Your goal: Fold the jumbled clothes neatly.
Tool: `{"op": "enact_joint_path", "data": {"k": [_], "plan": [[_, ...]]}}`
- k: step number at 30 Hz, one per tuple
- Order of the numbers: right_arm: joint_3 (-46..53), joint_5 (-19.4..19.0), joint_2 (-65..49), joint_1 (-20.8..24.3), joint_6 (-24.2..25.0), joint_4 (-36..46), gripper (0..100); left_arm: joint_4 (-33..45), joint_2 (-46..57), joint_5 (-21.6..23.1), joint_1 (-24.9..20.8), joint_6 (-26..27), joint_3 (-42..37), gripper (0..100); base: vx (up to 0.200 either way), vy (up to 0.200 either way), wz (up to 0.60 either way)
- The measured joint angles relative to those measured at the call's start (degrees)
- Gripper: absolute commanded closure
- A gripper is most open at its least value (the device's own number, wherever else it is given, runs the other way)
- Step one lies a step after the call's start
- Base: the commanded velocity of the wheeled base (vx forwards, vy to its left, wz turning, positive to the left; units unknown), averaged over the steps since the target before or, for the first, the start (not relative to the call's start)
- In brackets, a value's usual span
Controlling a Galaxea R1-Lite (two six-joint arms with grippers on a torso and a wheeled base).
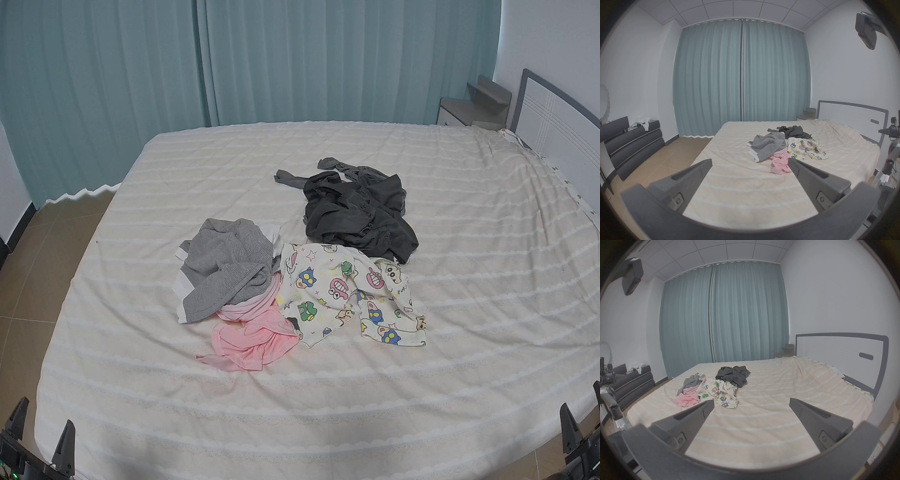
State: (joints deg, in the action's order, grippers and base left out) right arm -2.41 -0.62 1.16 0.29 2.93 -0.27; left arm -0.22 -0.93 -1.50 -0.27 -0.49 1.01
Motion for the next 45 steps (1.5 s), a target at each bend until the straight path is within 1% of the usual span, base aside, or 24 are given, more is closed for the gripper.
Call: {"op": "enact_joint_path", "data": {"k": [3, 7, 12, 18, 23, 24, 26, 31, 35, 41, 45], "plan": [[-3.6, -0.7, 1.0, 0.6, 0.8, 0.7, 0, 0.0, 0.0, 0.0, 0.0, 0.0, 0.0, 0, 0.0, 0.0, 0.0], [-11.1, -1.8, 5.1, 2.3, 1.6, 1.5, 0, 0.0, 0.0, 0.0, 0.0, 0.0, 0.0, 0, 0.0, 0.0, 0.0], [-16.4, -2.6, 15.4, 5.3, 2.0, 1.2, 0, 0.0, 0.0, 0.0, 0.0, 0.0, 0.0, 0, 0.0, 0.0, 0.0], [-18.5, -3.0, 30.9, 8.3, 2.6, -3.2, 0, 0.0, 0.0, -0.1, 0.0, 0.0, 0.0, 0, 0.0, 0.0, 0.0], [-19.0, -3.4, 44.7, 9.9, 3.7, -9.5, 0, 0.0, 0.0, -0.1, 0.0, 0.0, 0.0, 0, 0.0, 0.0, 0.0], [-19.1, -3.5, 48.9, 10.4, 4.1, -12.0, 0, 0.0, 0.0, -0.1, 0.0, 0.0, 0.0, 0, 0.0, 0.0, 0.0], [-19.2, -3.5, 53.2, 10.8, 4.5, -14.7, 0, 0.0, 0.0, -0.1, 0.0, 0.0, 0.0, 0, 0.0, 0.0, 0.0], [-19.7, -3.2, 67.3, 11.8, 5.5, -24.7, 0, 0.0, 0.0, 0.0, 0.0, 0.0, 0.0, 0, 0.0, 0.0, 0.0], [-20.7, -2.2, 80.3, 12.5, 6.3, -34.1, 0, 0.0, 0.0, -0.1, 0.0, 0.0, 0.0, 0, 0.0, 0.0, 0.0], [-24.0, -0.4, 95.8, 13.2, 7.1, -43.4, 0, 0.0, 0.0, 0.0, 0.0, 0.0, 0.0, 0, 0.0, 0.0, 0.0], [-28.2, 1.5, 105.4, 13.6, 7.5, -47.2, 0, 0.0, 0.0, -0.1, 0.0, 0.0, 0.0, 0, 0.0, 0.0, 0.0]]}}
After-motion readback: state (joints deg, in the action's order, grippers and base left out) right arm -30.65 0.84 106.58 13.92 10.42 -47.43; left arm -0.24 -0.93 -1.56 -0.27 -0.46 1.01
